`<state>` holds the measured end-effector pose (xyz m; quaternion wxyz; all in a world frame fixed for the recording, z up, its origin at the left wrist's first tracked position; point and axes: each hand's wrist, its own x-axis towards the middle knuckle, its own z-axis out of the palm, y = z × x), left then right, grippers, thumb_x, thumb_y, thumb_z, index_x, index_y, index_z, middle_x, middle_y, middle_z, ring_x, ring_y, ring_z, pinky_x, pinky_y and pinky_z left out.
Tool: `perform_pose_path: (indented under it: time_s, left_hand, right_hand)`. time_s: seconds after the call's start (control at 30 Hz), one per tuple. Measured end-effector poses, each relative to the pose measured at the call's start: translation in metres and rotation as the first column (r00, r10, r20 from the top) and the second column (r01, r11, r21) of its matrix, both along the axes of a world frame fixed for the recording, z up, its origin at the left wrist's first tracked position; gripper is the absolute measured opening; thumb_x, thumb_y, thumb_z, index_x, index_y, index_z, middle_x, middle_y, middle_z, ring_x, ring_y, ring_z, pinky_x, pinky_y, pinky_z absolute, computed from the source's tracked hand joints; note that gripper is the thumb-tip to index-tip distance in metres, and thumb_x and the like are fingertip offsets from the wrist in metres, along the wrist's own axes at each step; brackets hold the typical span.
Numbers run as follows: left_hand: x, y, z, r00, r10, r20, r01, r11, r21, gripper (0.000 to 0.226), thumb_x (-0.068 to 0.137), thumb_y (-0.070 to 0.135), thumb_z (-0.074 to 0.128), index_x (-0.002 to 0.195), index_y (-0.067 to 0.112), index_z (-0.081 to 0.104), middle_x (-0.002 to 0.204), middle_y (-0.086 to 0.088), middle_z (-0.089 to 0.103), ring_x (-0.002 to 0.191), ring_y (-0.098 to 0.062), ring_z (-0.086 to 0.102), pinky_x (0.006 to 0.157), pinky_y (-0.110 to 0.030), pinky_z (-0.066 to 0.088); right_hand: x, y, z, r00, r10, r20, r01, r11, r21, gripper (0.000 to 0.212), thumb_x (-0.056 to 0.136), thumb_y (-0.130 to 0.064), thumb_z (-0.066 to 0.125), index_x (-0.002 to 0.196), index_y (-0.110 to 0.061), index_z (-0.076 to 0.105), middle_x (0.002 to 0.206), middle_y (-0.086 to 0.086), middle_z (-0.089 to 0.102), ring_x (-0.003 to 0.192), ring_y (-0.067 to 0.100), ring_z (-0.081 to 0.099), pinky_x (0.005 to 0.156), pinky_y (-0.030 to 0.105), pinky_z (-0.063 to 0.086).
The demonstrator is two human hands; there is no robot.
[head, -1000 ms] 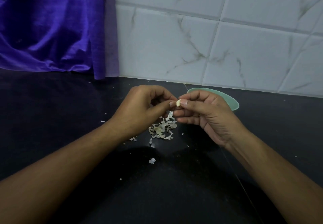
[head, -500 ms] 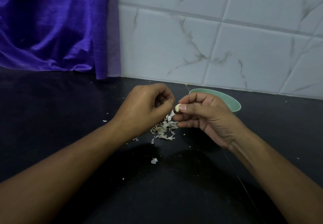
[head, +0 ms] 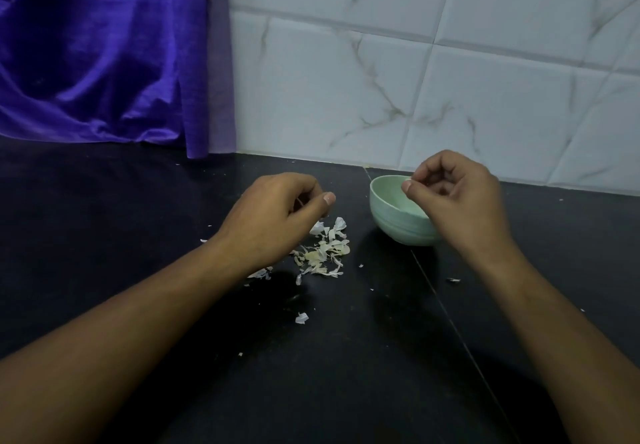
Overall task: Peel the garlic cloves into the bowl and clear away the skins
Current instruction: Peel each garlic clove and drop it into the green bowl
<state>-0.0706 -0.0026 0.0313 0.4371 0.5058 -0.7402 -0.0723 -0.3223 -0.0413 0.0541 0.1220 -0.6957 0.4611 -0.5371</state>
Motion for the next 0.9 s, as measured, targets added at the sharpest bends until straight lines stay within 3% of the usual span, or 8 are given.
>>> perform_pose_path:
  time_s: [0.13, 0.23, 0.3, 0.4, 0.57, 0.67, 0.77, 0.9]
  left_hand:
    - [0.000, 0.000, 0.001, 1.000, 0.000, -0.015, 0.000, 1.000, 0.012, 0.019, 0.099, 0.036, 0.066, 0.085, 0.027, 0.073, 0.078, 0.013, 0.071, 0.072, -0.003, 0.064, 0.067, -0.031, 0.051]
    - [0.001, 0.001, 0.004, 0.998, -0.015, -0.053, 0.017, 0.999, 0.038, 0.010, 0.098, 0.024, 0.067, 0.093, 0.029, 0.075, 0.082, 0.016, 0.072, 0.067, 0.001, 0.064, 0.062, -0.027, 0.050]
    - [0.001, 0.003, 0.007, 0.997, -0.020, -0.079, 0.026, 0.997, 0.067, 0.021, 0.093, 0.010, 0.062, 0.087, 0.027, 0.073, 0.076, 0.016, 0.070, 0.058, -0.001, 0.062, 0.058, -0.026, 0.047]
    - [0.002, 0.005, 0.012, 0.995, -0.023, -0.100, 0.035, 0.992, 0.121, 0.027, 0.088, 0.003, 0.053, 0.074, 0.021, 0.066, 0.065, 0.009, 0.067, 0.055, -0.007, 0.062, 0.057, -0.029, 0.048]
    - [0.008, -0.002, 0.011, 0.993, -0.055, -0.101, 0.076, 0.972, 0.222, 0.032, 0.091, 0.005, 0.043, 0.071, 0.022, 0.062, 0.056, 0.007, 0.060, 0.054, -0.014, 0.060, 0.059, -0.033, 0.049]
    - [0.011, -0.007, 0.008, 0.998, -0.056, -0.004, 0.055, 0.963, 0.263, 0.030, 0.095, 0.012, 0.046, 0.083, 0.027, 0.069, 0.053, 0.014, 0.060, 0.052, -0.005, 0.057, 0.060, -0.032, 0.046]
    - [0.011, -0.008, 0.006, 0.990, -0.054, 0.131, 0.016, 0.962, 0.271, 0.020, 0.101, 0.018, 0.055, 0.099, 0.028, 0.073, 0.055, 0.018, 0.059, 0.051, 0.007, 0.055, 0.063, -0.030, 0.045]
    - [0.012, -0.008, 0.006, 0.973, 0.011, 0.229, -0.061, 0.975, 0.214, 0.016, 0.100, 0.029, 0.061, 0.103, 0.032, 0.076, 0.063, 0.019, 0.061, 0.058, 0.008, 0.055, 0.068, -0.029, 0.049]
  right_hand:
    - [-0.008, -0.006, -0.002, 0.992, -0.102, -0.077, 0.104, 0.994, 0.023, 0.010, 0.090, -0.020, 0.077, 0.081, -0.025, 0.077, 0.075, -0.013, 0.073, 0.072, -0.002, 0.065, 0.067, 0.015, 0.045]
    - [-0.007, -0.003, 0.002, 0.996, -0.083, -0.017, 0.083, 0.996, -0.039, 0.007, 0.093, -0.019, 0.074, 0.089, -0.024, 0.079, 0.085, -0.014, 0.076, 0.085, 0.003, 0.070, 0.079, 0.022, 0.055]
    - [-0.001, 0.002, 0.002, 0.999, 0.008, 0.038, -0.005, 0.997, -0.079, 0.009, 0.092, -0.012, 0.073, 0.093, -0.020, 0.078, 0.088, -0.009, 0.077, 0.086, 0.009, 0.072, 0.084, 0.031, 0.059]
    - [0.015, 0.011, -0.006, 0.976, 0.216, 0.039, -0.214, 0.975, -0.054, 0.019, 0.091, 0.001, 0.065, 0.093, -0.015, 0.075, 0.083, -0.001, 0.074, 0.075, 0.021, 0.073, 0.074, 0.044, 0.061]
    - [0.044, 0.021, -0.028, 0.893, 0.436, -0.114, -0.419, 0.896, 0.147, 0.015, 0.104, -0.006, 0.056, 0.108, -0.012, 0.070, 0.077, 0.007, 0.073, 0.057, 0.023, 0.070, 0.056, 0.023, 0.050]
    - [0.050, 0.018, -0.038, 0.859, 0.447, -0.249, -0.398, 0.889, 0.225, 0.008, 0.099, -0.017, 0.069, 0.105, -0.018, 0.073, 0.075, -0.004, 0.071, 0.057, 0.011, 0.068, 0.056, 0.023, 0.049]
    - [0.054, 0.014, -0.045, 0.793, 0.366, -0.486, -0.306, 0.931, 0.201, 0.021, 0.090, -0.034, 0.079, 0.109, -0.026, 0.076, 0.076, -0.016, 0.062, 0.064, -0.001, 0.058, 0.061, 0.019, 0.040]
    - [0.061, 0.012, -0.047, 0.710, 0.321, -0.626, -0.251, 0.947, 0.201, 0.024, 0.089, -0.046, 0.074, 0.109, -0.032, 0.076, 0.087, -0.010, 0.057, 0.072, 0.001, 0.053, 0.068, 0.034, 0.047]
